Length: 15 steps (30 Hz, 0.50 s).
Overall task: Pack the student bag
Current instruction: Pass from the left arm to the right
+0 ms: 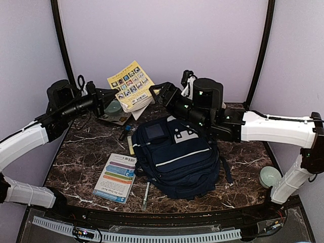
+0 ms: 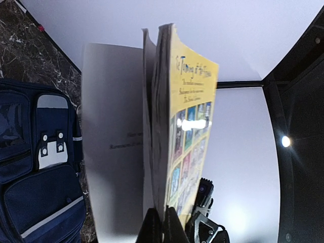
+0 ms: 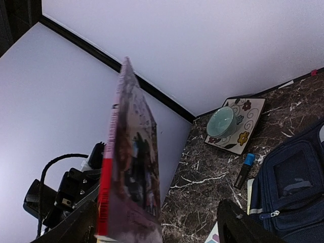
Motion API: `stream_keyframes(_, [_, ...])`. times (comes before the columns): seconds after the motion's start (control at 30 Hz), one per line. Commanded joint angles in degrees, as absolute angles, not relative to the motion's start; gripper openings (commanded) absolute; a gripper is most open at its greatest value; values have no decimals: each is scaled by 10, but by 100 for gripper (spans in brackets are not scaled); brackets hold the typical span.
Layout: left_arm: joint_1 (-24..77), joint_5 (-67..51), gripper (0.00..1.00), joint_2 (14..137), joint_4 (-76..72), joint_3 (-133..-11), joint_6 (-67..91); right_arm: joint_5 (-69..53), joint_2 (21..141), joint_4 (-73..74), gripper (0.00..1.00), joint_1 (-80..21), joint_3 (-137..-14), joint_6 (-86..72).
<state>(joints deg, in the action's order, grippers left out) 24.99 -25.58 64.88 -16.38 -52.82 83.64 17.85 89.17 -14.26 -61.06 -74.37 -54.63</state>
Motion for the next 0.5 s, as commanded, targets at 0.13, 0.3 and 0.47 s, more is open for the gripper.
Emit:
stream_keyframes(0.13, [251,-280,0,620,-204,-521,848,216,871,-128,76,-611,-757,-570])
stream_keyframes(0.3, [250,-312,0,627,-248,-511,871,172,935,-112,66,-635,-830,-555])
stream_keyframes(0.47, [243,-328,0,612,-228,-518,863,232,974,-127,29,-681,-870,-565])
